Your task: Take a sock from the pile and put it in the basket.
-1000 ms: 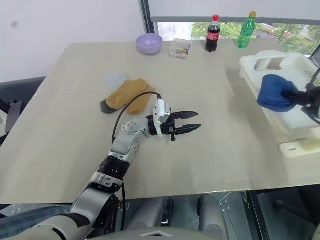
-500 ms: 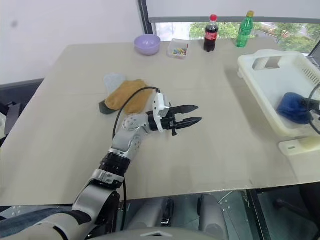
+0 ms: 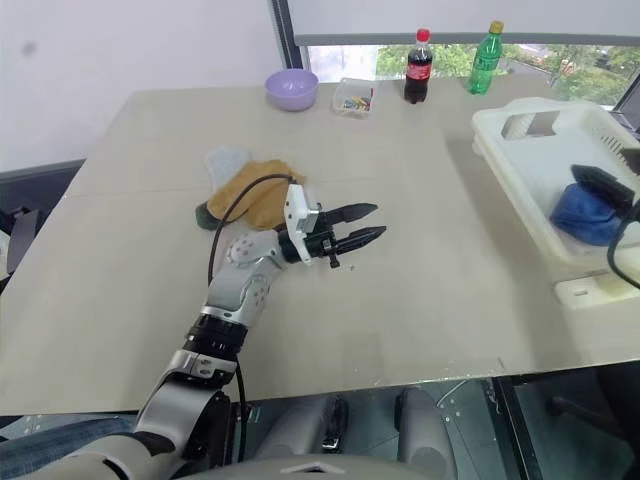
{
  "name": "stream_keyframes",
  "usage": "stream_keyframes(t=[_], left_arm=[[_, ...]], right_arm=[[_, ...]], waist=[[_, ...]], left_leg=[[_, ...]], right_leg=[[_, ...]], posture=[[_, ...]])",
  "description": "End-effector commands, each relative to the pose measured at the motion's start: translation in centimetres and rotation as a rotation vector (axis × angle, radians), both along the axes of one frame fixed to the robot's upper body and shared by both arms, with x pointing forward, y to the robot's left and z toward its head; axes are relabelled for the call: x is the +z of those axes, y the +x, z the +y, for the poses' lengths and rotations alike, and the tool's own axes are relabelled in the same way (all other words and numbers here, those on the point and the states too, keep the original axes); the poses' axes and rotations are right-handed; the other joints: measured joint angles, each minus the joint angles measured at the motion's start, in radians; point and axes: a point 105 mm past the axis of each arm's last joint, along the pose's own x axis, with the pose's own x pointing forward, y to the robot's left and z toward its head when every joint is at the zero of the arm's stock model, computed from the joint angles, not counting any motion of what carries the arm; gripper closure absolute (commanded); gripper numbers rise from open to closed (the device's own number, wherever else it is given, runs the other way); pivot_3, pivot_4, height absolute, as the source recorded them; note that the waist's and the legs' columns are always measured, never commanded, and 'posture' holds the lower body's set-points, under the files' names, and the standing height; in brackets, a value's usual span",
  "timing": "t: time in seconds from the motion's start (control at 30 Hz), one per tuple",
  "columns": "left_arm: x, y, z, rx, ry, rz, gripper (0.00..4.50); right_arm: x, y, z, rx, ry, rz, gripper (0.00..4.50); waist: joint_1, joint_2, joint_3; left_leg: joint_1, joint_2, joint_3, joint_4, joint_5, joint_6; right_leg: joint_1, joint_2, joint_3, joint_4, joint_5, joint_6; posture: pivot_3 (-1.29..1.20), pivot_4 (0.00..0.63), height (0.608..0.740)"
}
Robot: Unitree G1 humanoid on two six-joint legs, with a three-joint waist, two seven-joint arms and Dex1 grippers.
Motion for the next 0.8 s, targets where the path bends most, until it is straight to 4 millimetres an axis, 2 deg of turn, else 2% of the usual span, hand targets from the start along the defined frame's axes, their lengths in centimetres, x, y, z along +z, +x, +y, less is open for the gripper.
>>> stream_keyframes(t=[0.03,0.13,0.2,0.37,0.5,0.67,0.8], left_arm=[[-0.7,-0.8,0.7,0.050,0.030,-0.033,2.25],[-2.0,-1.6,1.8,0.100,0.051,0.000,2.25],[-2.9,-2.2,3.0,0.147,0.078,0.013,2.25],[-5.2,-3.7,6.6,0.297,0.162,0.092,2.25],[-6.3,-5.4,8.4,0.366,0.196,0.129,2.25],[-6.8,-6.6,10.8,0.492,0.208,0.151,2.25],[-6.7,-7.0,11.5,0.546,0.192,0.169,2.25]], right_arm=[[-0.7,-1.6,4.6,0.137,0.002,-0.081,0.05],[-3.9,-2.7,7.7,0.227,0.067,-0.041,0.05],[-5.8,-3.4,8.3,0.239,0.145,-0.035,0.05],[-12.0,-5.0,8.5,0.287,0.024,0.117,0.05],[-13.4,-5.8,7.4,0.289,0.052,0.125,0.05],[-15.2,-6.8,4.5,0.302,0.002,0.194,0.05],[-16.0,-6.6,4.1,0.317,0.018,0.232,0.05]], waist=[[0.002,0.000,0.000],[0.002,0.000,0.000],[0.002,0.000,0.000],[0.001,0.001,0.000],[0.000,0.001,0.000],[0.001,0.001,0.000],[0.000,0.001,0.000]], left_leg=[[0.000,0.000,0.000,0.000,0.000,0.000],[0.000,0.000,0.000,0.000,0.000,0.000],[0.000,0.000,0.001,0.000,0.000,0.000],[0.000,-0.001,0.001,0.000,0.000,0.000],[0.001,0.000,0.001,0.000,0.000,-0.001],[0.005,0.002,0.001,0.000,-0.001,-0.003],[0.009,0.003,0.001,-0.001,-0.002,-0.006]], right_leg=[[0.000,0.000,0.000,0.000,0.000,0.000],[-0.001,-0.001,0.001,0.000,0.000,0.000],[-0.001,-0.001,0.001,0.001,0.000,0.000],[-0.001,-0.002,0.002,0.000,0.000,0.000],[-0.001,-0.001,0.001,0.001,-0.001,0.001],[0.003,-0.003,0.001,0.001,-0.005,0.000],[0.007,-0.004,0.001,0.001,-0.005,0.000]], posture=[[0.00,0.150,0.732],[0.00,0.150,0.732],[0.00,0.150,0.732],[0.00,0.150,0.732],[0.00,0.150,0.732],[0.00,0.150,0.732],[0.00,0.150,0.732]])
